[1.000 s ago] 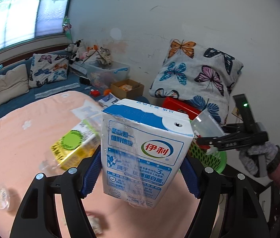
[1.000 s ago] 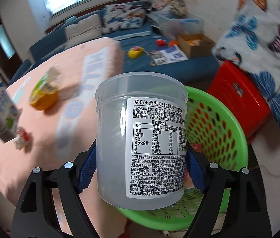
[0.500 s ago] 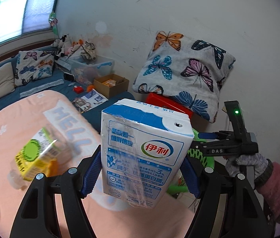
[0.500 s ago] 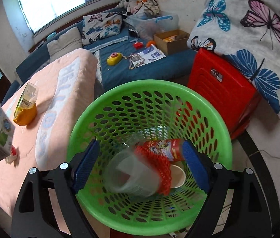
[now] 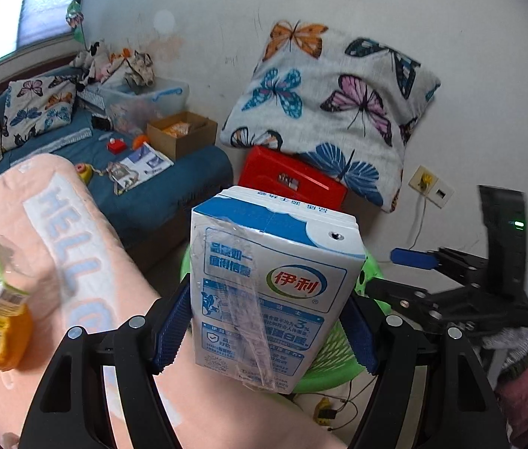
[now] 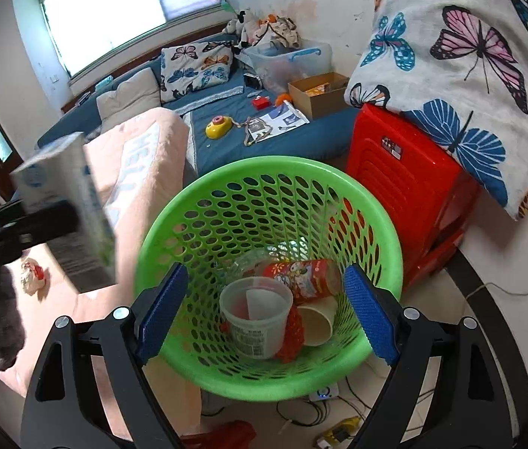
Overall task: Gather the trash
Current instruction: 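Drop the plastic cup into the basket with the right gripper while the left drops the milk carton, then move both tools back to the table and grasp the crumpled tissue with the left gripper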
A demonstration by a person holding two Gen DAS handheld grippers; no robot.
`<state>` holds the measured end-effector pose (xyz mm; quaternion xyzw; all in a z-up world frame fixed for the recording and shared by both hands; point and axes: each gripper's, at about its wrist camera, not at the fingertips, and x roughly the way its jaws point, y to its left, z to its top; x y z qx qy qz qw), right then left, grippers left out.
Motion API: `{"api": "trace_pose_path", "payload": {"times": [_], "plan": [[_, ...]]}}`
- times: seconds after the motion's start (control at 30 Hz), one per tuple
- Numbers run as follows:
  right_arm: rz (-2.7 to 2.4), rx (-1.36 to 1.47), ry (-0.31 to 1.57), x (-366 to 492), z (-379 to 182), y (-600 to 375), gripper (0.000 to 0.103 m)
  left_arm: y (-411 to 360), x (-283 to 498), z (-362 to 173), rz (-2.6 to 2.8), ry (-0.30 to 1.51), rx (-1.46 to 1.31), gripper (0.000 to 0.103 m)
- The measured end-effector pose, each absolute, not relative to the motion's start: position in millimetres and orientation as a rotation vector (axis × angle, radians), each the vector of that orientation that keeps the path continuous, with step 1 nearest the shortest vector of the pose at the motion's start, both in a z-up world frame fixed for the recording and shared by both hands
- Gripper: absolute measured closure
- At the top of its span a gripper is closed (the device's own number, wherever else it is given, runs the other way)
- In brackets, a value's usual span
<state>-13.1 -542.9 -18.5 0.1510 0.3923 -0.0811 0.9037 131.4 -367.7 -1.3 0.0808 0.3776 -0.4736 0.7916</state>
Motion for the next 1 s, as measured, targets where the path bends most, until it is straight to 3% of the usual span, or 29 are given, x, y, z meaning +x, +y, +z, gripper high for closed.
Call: {"api": "trace_pose_path", "payload": {"times": [0.3, 0.43, 0.53, 1.0], "plan": [[-0.153, 0.342, 0.788, -29, -18, -544, 0.018, -399, 135, -26, -1.005, 0.896, 0.214, 0.032], [-0.151, 0.349, 0.786, -32, -19, -545, 0.018, -402, 136, -32, -1.013, 0.924, 0.205, 0.02], [-0.149, 0.358, 0.785, -33, -19, -544, 0.018, -399, 134, -33, -1.01, 0.918, 0.209, 0.02], [-0.091, 0.33, 0.755, -28, -3, -513, 0.018, -310, 123, -8, -0.889, 0.817, 0.183, 0.02]]}}
